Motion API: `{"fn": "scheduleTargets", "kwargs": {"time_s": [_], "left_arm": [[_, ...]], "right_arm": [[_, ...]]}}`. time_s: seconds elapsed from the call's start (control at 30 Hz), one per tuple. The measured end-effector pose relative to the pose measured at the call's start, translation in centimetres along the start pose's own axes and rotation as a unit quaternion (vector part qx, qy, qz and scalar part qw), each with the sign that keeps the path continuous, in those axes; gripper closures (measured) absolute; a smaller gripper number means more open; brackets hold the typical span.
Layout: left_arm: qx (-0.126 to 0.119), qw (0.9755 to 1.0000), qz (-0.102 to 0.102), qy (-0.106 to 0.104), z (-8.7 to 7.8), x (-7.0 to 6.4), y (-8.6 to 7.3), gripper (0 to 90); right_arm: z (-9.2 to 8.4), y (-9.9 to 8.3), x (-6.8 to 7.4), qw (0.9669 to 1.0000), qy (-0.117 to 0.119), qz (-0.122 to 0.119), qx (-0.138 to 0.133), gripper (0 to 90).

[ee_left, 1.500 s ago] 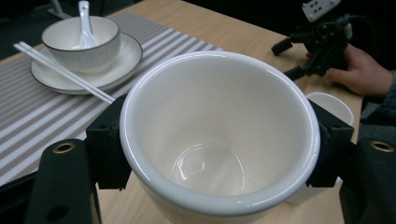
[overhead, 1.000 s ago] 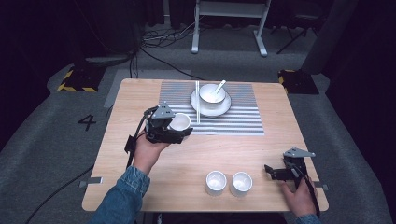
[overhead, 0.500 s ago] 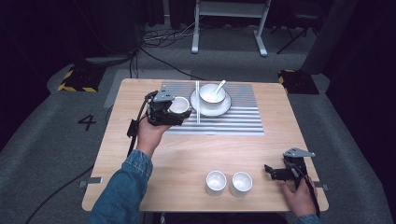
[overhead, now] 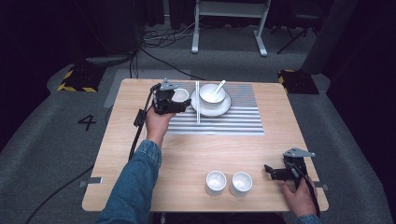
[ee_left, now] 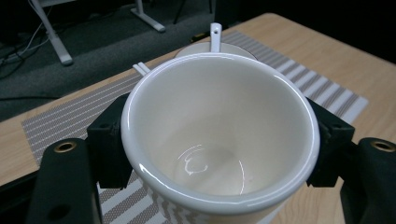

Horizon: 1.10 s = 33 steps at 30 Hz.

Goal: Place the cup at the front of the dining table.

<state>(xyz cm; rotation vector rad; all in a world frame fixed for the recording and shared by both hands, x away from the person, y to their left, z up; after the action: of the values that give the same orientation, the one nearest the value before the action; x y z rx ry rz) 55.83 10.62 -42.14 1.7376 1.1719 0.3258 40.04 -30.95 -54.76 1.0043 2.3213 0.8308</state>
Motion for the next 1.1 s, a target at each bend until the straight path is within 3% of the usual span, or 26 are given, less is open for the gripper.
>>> {"fn": "scheduleTargets", "kwargs": {"time_s": [0.13,0.2,0.67,0.83,0.87,0.97,1.1], "left_arm": [[0.008,0.9988,0.019,0.044,1.4,1.4,-0.5,26.9],[0.014,0.9986,0.02,0.047,1.6,1.7,-0.7,26.9],[0.039,0.9983,0.004,0.043,5.6,2.4,-2.8,26.9],[0.044,0.9979,-0.012,0.046,6.1,2.9,-3.5,26.9],[0.051,0.9974,-0.03,0.042,6.4,3.2,-4.0,26.9],[0.062,0.9962,-0.031,0.052,6.7,3.7,-4.7,26.9],[0.06,0.9962,-0.031,0.054,6.8,3.8,-4.9,26.9]], "right_arm": [[0.0,0.0,0.0,1.0,0.0,0.0,0.0,0.6],[0.0,0.0,0.0,1.0,0.0,0.0,0.0,0.6],[0.0,0.0,0.0,1.0,0.0,0.0,0.0,0.6],[0.0,0.0,0.0,1.0,0.0,0.0,0.0,0.6],[0.0,0.0,0.0,1.0,0.0,0.0,0.0,0.6],[0.0,0.0,0.0,1.0,0.0,0.0,0.0,0.6],[0.0,0.0,0.0,1.0,0.0,0.0,0.0,0.6]]}}
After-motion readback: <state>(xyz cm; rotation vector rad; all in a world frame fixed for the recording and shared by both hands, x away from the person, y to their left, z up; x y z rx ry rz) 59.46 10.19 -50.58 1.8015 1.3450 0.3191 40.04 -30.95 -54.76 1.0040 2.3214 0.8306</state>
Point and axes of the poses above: each handheld gripper's, and its own axes: z roughly forward along the jaws, y roughly out of its top, x roughly to its left, the point moved 6 cm from there along z, roughly forward along the jaws, and after that the axes turned 14 degrees about -z, right-handed, at the moved point
